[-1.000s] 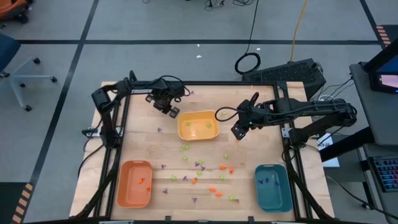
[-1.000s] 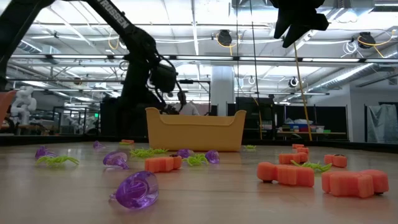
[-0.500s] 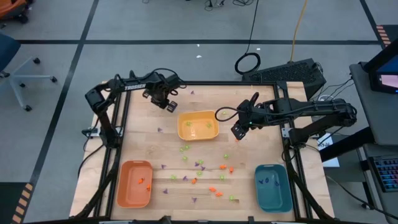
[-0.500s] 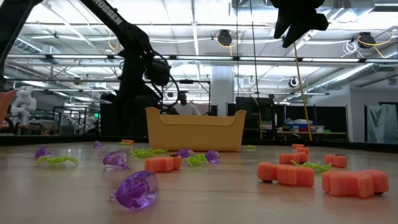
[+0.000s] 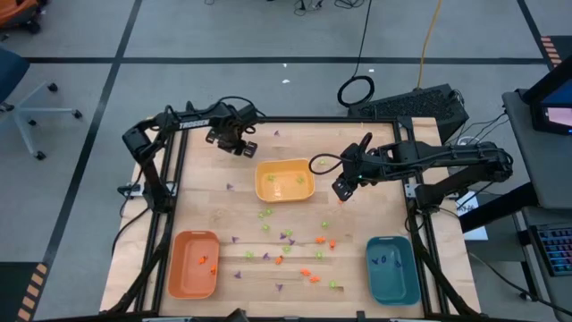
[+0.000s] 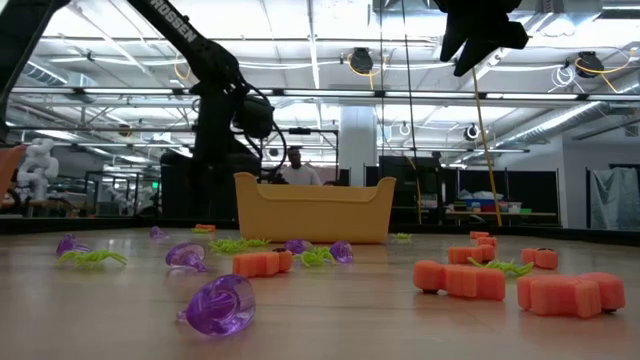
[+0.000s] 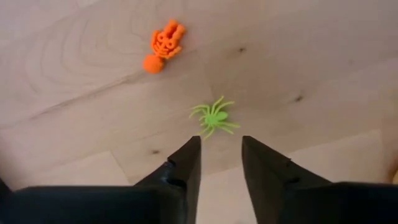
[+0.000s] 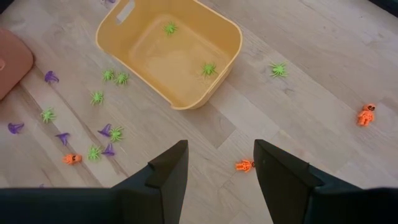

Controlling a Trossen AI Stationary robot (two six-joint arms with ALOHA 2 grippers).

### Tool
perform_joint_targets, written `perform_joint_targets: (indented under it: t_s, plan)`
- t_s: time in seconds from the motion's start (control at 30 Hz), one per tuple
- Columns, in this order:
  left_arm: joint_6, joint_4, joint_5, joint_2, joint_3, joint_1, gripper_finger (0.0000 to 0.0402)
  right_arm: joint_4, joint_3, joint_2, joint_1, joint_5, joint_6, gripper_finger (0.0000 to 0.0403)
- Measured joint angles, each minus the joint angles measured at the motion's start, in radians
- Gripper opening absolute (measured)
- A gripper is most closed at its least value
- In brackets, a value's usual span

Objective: Sort Halloween decoration
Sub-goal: Put the green spider toy into the yellow bin

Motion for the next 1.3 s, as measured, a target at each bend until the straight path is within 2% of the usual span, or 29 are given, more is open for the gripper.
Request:
perform_joint_targets:
  t_s: [0.2, 0.37, 0.67, 1.3]
  plan:
    - [-0.016, 0.022, 0.001, 0.026, 0.000, -0.006, 0.0179, 0.000, 0.000, 0.000, 0.000, -0.001, 0.000, 0.0169]
    - [-0.059, 0.026, -0.005, 0.041, -0.002, -0.011, 0.0204, -0.001, 0.000, 0.000, 0.000, -0.001, 0.000, 0.0169]
    - [-0.133, 0.051, -0.024, 0.040, -0.071, -0.008, 0.0206, -0.001, 0.000, 0.000, 0.000, -0.001, -0.003, 0.0169]
    - [-0.097, 0.129, 0.020, 0.040, -0.088, -0.015, 0.0203, -0.001, 0.000, 0.000, 0.000, -0.001, -0.022, 0.0169]
